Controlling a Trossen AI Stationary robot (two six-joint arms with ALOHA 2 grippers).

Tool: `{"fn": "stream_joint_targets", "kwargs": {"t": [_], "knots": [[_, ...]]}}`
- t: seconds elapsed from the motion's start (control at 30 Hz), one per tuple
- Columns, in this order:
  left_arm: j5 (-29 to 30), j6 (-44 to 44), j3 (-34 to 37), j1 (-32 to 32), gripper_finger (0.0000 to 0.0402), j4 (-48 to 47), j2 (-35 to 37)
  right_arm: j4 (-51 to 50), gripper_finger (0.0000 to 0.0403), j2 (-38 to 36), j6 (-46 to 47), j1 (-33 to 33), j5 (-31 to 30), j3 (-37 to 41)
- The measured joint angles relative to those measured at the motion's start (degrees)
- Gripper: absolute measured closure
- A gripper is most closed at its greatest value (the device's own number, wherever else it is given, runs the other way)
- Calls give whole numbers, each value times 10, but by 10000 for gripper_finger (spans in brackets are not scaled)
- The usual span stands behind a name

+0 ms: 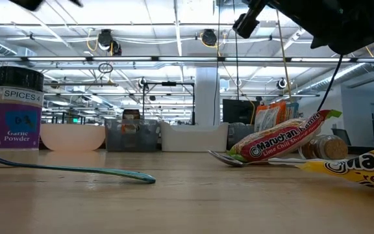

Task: Pick & Place Food Item
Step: Put the white seasoning bottle into the left black bin

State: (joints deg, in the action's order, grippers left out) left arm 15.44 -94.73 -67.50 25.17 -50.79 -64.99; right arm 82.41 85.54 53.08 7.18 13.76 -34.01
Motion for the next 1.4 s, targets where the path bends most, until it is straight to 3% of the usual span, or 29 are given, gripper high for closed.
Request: {"fn": "stream_joint_targets", "kwargs": {"t": [0.37,0.47,0.77,1.0,1.4], "knots": [[28,-382,-29,179,227,-190,-13,-8,292,0,-5,-5,-1,0],[26,-435,-29,204,227,-213,-26,-13,293,0,-14,-5,-2,0],[10,-433,-29,187,227,-218,-72,-36,293,0,-28,-6,-1,0],[-15,-380,-29,188,227,-231,-83,-44,293,0,-28,-11,1,0],[-97,-97,-29,188,227,-276,-80,-33,291,0,-2,-90,65,0]]}}
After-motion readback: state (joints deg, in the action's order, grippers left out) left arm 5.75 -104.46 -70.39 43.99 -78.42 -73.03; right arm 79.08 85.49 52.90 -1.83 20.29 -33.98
